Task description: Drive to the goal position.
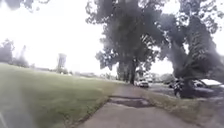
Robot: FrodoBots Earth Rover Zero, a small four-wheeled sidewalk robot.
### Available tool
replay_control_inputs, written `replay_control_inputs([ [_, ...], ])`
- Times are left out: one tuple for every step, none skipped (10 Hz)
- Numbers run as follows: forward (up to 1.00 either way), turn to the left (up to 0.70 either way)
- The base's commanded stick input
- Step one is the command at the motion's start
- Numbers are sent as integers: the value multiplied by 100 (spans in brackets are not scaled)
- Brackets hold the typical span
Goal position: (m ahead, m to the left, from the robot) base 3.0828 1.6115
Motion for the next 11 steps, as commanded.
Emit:
replay_control_inputs([
  [70, 0],
  [70, 0],
  [70, 0],
  [70, 0],
  [70, 0],
  [70, 0],
  [70, 0],
  [70, 0],
  [70, 0],
  [70, -12],
  [70, -35],
])
